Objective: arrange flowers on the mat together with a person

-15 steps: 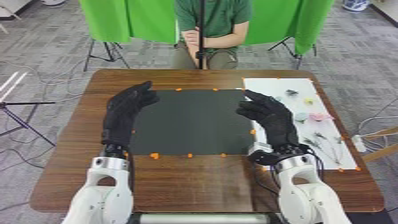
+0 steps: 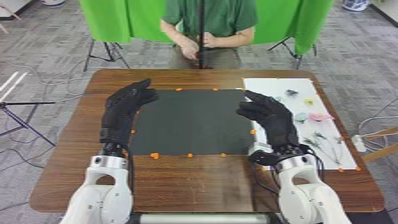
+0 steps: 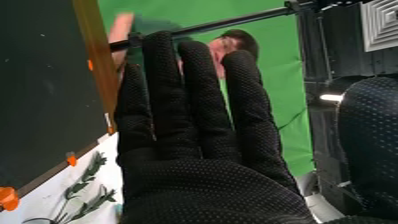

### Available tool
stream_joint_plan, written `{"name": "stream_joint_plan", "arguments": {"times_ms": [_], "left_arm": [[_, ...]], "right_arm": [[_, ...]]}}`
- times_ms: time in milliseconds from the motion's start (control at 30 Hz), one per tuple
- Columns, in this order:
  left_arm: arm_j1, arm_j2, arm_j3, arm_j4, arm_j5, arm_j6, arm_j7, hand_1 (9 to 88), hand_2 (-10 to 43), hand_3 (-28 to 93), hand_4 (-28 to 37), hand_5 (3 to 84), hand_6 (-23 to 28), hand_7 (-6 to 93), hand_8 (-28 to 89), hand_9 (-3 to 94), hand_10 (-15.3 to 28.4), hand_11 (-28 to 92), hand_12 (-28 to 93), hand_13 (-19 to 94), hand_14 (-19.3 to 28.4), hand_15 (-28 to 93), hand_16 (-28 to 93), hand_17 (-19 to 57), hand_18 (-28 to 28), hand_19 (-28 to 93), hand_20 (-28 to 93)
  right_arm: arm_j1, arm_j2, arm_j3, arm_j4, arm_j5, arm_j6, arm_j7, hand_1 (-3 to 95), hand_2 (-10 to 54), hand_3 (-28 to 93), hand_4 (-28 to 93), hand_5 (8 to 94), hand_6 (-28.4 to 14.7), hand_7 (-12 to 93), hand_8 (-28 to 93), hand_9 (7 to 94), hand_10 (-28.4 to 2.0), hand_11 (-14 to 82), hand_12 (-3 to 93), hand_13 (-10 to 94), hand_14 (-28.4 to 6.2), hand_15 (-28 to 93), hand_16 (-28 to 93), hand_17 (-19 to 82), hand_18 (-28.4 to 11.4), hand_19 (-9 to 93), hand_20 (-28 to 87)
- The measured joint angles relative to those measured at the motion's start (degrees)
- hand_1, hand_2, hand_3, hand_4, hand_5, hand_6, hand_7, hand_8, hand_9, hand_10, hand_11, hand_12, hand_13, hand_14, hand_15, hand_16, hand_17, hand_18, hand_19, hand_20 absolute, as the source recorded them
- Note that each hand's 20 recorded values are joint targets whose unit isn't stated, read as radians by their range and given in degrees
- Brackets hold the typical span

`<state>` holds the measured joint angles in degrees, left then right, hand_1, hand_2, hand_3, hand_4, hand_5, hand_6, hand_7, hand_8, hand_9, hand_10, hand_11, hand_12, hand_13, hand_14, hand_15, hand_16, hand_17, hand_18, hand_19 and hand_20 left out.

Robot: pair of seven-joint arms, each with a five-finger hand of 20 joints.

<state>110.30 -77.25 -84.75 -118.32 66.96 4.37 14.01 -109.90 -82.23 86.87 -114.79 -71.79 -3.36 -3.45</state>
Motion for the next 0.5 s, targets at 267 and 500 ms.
{"name": "stream_joint_plan", "arguments": {"times_ms": [267, 500], "left_arm": [[0.06, 0.01, -0.24, 0.02, 0.16, 0.0, -0.32, 32.5, 0.5, 63, -17.2, 52.5, 4.6, 17.6, -6, 52.8, 14.8, 24, 14, 42, 20.1, 31, -1, 10.2, 16.1, 24, 23], [0.17, 0.09, -0.26, 0.06, 0.2, 0.0, -0.57, 32.5, 0.4, 63, -17.2, 52.4, 4.6, 17.6, -6, 52.7, 14.8, 24, 14, 42, 20.0, 31, -1, 10.2, 16.0, 24, 23]], "right_arm": [[0.01, 0.03, -0.04, 0.0, 0.0, -0.09, 0.04, 12.6, 5.2, 76, -16, 54.2, -0.7, 15, -8, 60.1, -15.6, 10.9, 19.2, 52, -15.1, 24, 30, 20, -15.5, 27, 39], [0.02, 0.12, -0.03, -0.34, 0.09, -0.25, -0.09, 12.6, 5.3, 76, -16, 54.2, -0.6, 15, -8, 60.0, -15.6, 10.8, 19.2, 52, -15.1, 24, 30, 20, -15.5, 27, 39]]}}
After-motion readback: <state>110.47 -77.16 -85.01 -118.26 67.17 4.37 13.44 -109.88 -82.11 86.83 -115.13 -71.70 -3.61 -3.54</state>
